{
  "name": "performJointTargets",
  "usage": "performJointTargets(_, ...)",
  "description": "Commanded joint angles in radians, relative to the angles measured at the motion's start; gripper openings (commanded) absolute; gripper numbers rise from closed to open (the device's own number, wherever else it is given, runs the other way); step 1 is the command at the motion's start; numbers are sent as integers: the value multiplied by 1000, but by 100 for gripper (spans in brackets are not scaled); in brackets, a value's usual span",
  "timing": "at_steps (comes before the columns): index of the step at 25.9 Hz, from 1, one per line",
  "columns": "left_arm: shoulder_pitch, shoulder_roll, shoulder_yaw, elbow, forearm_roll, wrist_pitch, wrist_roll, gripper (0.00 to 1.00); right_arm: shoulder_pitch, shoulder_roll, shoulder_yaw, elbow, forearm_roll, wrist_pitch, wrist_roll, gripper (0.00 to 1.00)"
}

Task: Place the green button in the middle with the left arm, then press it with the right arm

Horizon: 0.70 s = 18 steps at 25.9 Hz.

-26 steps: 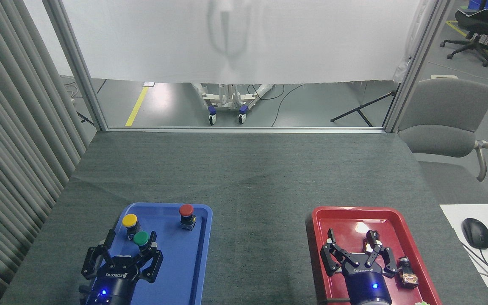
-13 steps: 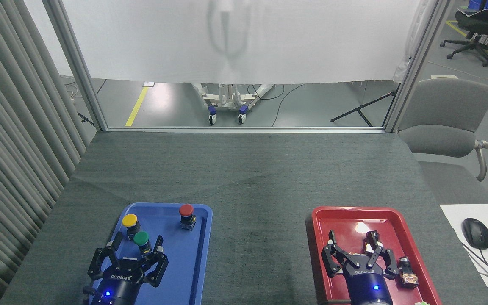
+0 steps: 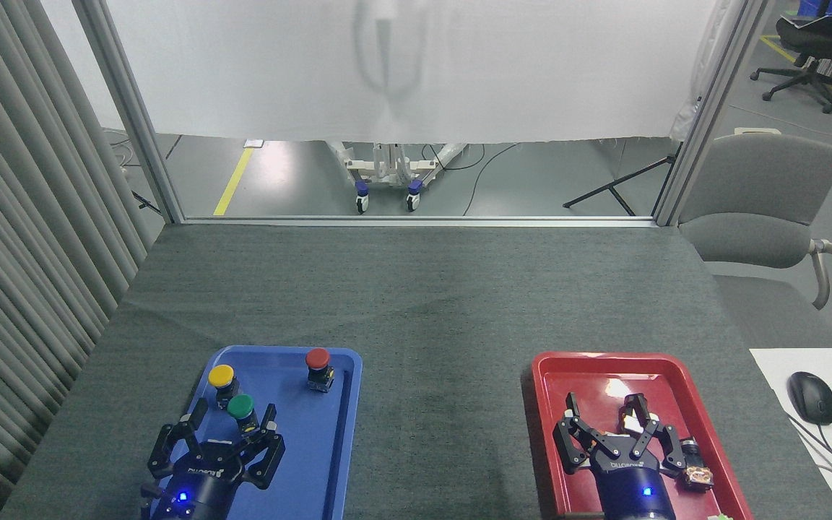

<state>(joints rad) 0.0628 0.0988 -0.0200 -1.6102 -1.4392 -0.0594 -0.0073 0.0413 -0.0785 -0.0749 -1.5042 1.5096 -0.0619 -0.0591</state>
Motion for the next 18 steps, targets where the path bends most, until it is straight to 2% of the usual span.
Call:
performJointTargets(1,-1,24,5,-7,13,-5,-22,100,3,-1,0,-1,0,1,-1,100)
performJointTargets(18,-8,35,0,-8,54,-2,-22,100,5,0,0,-1,0,-1,-2,100)
